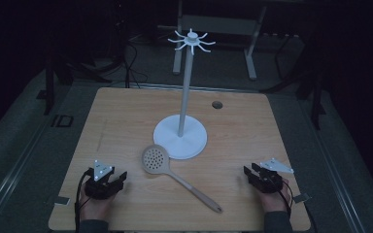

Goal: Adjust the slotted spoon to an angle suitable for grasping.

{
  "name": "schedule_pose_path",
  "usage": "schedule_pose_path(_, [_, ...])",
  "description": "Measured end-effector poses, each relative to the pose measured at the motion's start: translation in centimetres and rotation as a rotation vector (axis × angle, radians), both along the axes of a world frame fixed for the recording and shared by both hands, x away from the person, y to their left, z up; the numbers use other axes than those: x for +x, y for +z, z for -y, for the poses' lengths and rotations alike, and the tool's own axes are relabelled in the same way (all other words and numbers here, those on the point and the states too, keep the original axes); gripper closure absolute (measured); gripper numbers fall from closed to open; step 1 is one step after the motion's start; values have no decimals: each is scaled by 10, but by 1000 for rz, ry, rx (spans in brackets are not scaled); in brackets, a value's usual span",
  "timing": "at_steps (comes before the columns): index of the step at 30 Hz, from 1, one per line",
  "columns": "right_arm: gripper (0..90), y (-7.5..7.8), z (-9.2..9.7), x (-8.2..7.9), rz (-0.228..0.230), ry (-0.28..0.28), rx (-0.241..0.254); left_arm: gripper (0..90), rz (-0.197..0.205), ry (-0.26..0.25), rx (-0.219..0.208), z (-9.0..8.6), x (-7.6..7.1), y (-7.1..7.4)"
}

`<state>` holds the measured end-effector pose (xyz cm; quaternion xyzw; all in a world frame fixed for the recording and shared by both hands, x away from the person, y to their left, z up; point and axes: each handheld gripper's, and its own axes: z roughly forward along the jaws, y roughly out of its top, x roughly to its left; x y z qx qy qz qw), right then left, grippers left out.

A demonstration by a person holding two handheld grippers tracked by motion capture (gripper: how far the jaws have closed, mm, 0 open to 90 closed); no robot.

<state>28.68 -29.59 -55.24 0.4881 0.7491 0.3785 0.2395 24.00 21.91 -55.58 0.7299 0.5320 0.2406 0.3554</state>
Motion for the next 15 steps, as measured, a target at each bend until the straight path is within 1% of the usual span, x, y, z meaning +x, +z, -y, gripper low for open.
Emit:
schedule_pose_path(2, [615,1,-3,-1,5,10,0,483,-2,-8,3,1,0,0])
schedule_pose_path(3, [623,3,-7,-3,16,27,6,483,-4,-14,8,1,0,0])
schedule_pose_path(4, [623,3,-7,-3,16,27,6,483,-4,-14,8,1,0,0])
schedule_pose_path(5, [632,4,-11,-5,25,47,7,483,-9,-22,16,3,0,-1])
schedule_pose_path(6, [658,8,-19,-9,26,79,31,483,-12,-26,23,4,0,-1])
schedule_pose_path(7, [659,9,-24,-11,27,101,40,483,-12,-26,23,4,0,-1])
schedule_pose_path(11, [667,11,-39,-13,23,150,36,483,-16,-27,17,3,1,-1])
schedule_pose_path(15, [673,15,-55,-13,20,209,49,486,-22,-31,23,3,1,-1])
